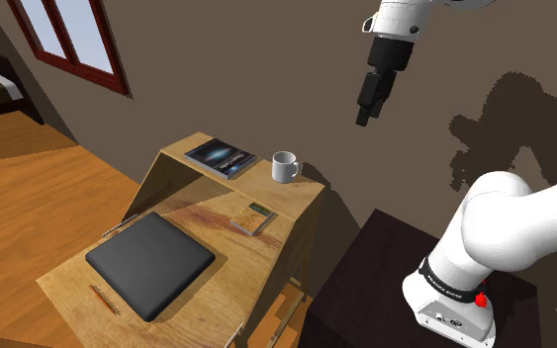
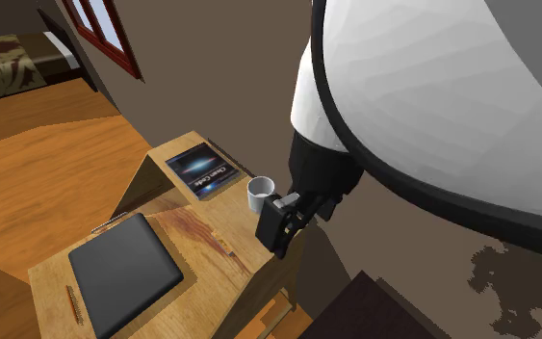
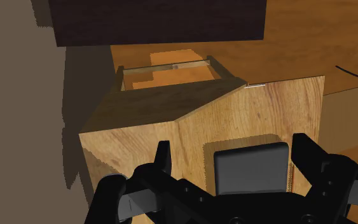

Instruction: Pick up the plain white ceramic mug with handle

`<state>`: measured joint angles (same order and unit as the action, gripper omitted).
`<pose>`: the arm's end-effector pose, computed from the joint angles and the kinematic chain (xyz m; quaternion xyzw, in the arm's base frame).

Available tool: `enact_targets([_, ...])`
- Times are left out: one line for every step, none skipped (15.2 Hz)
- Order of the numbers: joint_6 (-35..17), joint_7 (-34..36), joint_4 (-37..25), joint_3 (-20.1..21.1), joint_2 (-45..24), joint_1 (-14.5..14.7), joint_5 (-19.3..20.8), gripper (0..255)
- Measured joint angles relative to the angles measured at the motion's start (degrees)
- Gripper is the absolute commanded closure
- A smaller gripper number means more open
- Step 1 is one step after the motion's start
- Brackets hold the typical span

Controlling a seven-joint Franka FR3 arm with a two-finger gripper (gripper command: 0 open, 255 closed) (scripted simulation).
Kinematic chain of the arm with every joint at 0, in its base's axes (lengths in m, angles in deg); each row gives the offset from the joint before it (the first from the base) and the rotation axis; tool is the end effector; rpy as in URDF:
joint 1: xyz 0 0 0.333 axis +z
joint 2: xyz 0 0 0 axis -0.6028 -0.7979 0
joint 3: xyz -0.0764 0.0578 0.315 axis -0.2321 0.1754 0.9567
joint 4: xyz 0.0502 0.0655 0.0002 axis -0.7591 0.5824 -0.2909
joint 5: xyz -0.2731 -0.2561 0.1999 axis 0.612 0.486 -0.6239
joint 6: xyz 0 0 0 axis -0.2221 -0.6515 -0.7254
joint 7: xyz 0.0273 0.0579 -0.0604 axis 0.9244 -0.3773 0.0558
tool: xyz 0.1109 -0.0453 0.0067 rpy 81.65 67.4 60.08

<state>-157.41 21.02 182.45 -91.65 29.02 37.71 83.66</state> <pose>0.3218 0.0023 0.6046 -0.9974 -0.0232 -0.0058 0.0679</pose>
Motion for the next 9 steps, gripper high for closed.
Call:
enact_targets([0.0, 0.0, 0.0, 0.0, 0.0, 0.0, 0.0, 0])
enact_targets([-0.98, -0.34, 0.59, -0.16, -0.44, -0.07, 0.2, 0])
enact_targets([-2.13, -0.6, 0.64, -0.21, -1.52, -0.09, 0.37, 0])
enact_targets([-3.65, -0.94, 1.1, -0.29, -2.58, -0.13, 0.56, 0])
enact_targets([-5.72, -1.34, 1.95, -0.37, -3.82, -0.18, 0.78, 0])
enact_targets([-7.21, -1.84, 2.13, -0.62, -5.08, -0.29, 1.1, 0])
enact_targets([-9.22, -2.38, 2.22, -0.86, -6.99, -0.37, 1.36, 0])
enact_targets([-11.0, -2.87, 2.58, -1.09, -8.35, -0.47, 1.63, 0])
enact_targets([-12.9, -3.47, 2.99, -1.41, -9.83, -0.61, 1.95, 0])
